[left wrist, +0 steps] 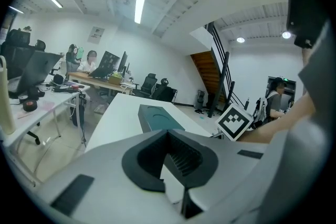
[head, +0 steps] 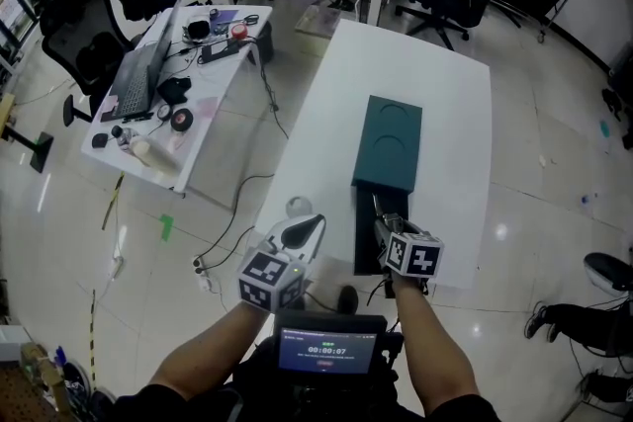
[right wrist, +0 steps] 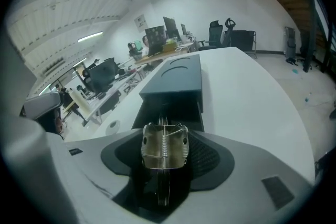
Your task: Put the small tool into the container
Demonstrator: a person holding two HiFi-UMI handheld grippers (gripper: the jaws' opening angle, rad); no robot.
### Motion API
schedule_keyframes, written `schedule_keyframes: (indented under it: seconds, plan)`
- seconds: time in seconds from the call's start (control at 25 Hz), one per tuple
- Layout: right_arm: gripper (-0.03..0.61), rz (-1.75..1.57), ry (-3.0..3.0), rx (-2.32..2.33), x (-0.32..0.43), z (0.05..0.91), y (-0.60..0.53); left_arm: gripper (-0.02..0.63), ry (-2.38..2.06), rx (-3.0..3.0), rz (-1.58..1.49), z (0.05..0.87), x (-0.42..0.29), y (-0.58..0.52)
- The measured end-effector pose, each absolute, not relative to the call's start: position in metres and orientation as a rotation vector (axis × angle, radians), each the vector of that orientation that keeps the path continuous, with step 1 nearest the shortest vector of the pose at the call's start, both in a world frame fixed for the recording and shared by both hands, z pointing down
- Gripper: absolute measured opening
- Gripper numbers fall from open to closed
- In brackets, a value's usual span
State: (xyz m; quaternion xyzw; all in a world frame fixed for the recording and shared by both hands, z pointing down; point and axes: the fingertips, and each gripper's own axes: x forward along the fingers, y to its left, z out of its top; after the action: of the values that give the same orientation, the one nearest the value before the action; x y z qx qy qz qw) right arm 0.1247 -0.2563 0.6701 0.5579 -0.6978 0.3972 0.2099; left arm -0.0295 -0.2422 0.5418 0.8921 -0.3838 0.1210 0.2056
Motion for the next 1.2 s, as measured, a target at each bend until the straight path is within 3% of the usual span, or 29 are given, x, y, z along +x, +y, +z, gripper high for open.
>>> schedule_keyframes:
  seconds: [0.68,1.2]
  plan:
    - [0.262,1.206,-1.925,1.533,0.116,0.667,-0.252,0.014,-1.046,2.484,0.316,0.537,-0.034,-0.234]
    - [0.261,0.609,-1.850,1.463,0.110,0.658,-0.256,0.014,-1.063,2.476,0.321,0.541,-0.045,-0.230]
